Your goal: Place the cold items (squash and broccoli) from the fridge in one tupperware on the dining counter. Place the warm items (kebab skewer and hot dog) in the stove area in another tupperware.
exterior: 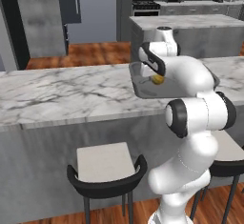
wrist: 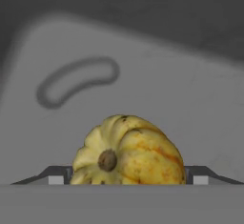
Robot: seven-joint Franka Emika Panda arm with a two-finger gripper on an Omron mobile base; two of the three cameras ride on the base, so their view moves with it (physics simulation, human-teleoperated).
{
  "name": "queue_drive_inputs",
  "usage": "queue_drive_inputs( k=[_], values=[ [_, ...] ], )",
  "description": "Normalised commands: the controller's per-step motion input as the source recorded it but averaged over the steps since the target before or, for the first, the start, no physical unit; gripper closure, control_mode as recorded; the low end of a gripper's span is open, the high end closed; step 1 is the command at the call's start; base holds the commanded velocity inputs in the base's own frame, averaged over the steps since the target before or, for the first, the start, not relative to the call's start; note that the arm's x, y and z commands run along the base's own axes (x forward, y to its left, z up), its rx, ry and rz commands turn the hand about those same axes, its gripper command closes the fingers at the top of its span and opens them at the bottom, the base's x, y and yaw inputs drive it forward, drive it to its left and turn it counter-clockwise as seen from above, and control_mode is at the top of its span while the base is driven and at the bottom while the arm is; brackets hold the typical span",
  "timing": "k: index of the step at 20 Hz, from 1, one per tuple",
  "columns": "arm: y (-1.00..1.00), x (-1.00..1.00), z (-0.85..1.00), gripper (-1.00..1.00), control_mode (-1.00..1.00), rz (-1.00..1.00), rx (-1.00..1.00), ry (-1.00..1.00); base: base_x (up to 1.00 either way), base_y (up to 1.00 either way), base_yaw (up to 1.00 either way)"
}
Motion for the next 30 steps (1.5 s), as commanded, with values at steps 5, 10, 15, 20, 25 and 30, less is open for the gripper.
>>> queue_drive_inputs(
  k=[5,10,15,20,25,30],
  values=[
    [0.0,0.08,-0.33,-1.0,-1.0,0.0,0.0,0.02,0.0,0.0,0.0],
    [-0.03,-0.01,-0.09,-1.0,-1.0,0.0,0.0,0.0,0.0,0.0,0.0],
    [0.0,-0.15,0.08,-1.0,-1.0,0.0,0.0,0.0,0.0,0.0,0.0],
    [0.0,-0.2,0.38,-1.0,-1.0,-0.01,-0.02,0.0,0.0,0.0,0.0],
    [0.0,-0.36,0.47,-1.0,-1.0,-0.01,-0.03,0.0,0.0,0.0,0.0],
    [0.0,-0.71,0.47,-1.0,-1.0,-0.01,0.0,-0.04,0.0,0.0,0.0]
  ],
)
